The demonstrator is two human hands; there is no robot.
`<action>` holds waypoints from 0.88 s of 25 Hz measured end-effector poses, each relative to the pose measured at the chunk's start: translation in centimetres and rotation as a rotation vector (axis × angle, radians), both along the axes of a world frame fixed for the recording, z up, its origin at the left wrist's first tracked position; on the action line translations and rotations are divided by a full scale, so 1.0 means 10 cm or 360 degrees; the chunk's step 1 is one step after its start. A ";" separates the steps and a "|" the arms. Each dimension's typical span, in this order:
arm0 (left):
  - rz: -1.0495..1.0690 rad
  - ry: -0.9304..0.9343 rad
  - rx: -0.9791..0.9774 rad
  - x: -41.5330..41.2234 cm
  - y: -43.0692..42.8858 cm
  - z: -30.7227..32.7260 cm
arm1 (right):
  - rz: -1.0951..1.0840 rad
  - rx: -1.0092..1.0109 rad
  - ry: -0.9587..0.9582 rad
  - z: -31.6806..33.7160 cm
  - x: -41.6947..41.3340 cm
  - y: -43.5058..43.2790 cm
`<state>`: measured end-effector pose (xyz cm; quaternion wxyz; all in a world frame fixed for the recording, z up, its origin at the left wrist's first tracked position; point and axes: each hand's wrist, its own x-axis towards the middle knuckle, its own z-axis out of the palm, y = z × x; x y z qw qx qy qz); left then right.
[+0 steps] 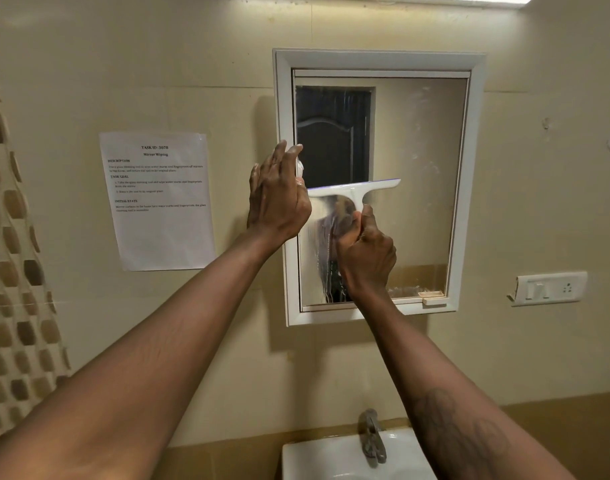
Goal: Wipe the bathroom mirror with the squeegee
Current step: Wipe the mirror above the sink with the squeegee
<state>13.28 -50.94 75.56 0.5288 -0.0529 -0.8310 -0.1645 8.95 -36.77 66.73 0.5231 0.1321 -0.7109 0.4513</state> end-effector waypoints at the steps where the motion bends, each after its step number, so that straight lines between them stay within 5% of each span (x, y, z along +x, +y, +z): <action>1: -0.0002 -0.0009 0.0007 0.01 0.00 -0.03 | 0.0010 0.0001 -0.0018 -0.06 0.02 0.00; 13: -0.0020 -0.0007 -0.0024 0.11 -0.06 -0.13 | 0.0027 -0.0115 -0.0014 0.17 0.04 -0.03; 22: 0.0004 -0.0051 0.0025 -0.04 -0.13 -0.44 | -0.0019 -0.0053 -0.0097 -0.45 0.06 -0.06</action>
